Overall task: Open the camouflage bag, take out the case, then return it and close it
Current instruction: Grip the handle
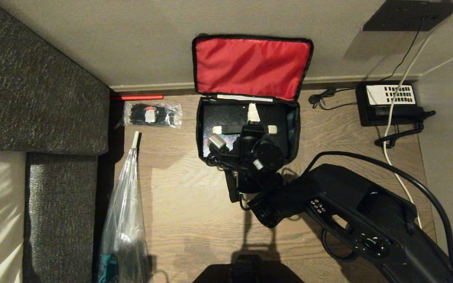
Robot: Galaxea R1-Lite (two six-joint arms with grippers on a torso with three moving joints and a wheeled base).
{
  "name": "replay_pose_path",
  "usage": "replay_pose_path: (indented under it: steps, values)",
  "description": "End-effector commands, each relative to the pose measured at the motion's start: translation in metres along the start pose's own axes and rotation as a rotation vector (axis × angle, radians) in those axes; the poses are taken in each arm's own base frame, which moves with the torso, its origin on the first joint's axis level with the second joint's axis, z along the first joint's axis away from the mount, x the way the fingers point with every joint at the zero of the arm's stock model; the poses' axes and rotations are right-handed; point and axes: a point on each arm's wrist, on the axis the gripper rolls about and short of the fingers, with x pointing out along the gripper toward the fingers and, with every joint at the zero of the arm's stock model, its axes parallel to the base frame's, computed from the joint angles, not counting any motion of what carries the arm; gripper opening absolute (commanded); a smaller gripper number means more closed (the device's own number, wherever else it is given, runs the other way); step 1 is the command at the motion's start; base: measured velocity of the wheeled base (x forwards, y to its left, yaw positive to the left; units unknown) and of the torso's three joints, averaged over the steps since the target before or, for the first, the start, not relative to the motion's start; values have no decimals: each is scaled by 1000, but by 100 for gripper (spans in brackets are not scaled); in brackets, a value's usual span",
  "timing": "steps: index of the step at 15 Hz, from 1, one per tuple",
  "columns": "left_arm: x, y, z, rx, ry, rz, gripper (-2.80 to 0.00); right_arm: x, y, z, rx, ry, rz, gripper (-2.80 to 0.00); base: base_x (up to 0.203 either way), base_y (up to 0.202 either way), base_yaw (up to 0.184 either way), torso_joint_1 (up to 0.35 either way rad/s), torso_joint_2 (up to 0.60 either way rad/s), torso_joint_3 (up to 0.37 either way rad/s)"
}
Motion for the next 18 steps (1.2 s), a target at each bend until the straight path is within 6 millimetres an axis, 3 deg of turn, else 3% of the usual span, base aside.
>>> replay_pose_path:
  steps: [1, 10, 18]
  values:
    - [0, 0, -1, -1, 1, 1, -280, -1, 2, 0, -7, -8, -4, 0, 0, 0, 0, 0, 0, 0]
    - [0, 0, -1, -1, 1, 1, -280, 14, -3, 1, 7, -4, -71, 0, 0, 0, 0, 0, 0, 0]
    - [0, 0, -1, -1, 1, 1, -280, 17, 5, -2, -5, 3, -75, 0, 0, 0, 0, 0, 0, 0]
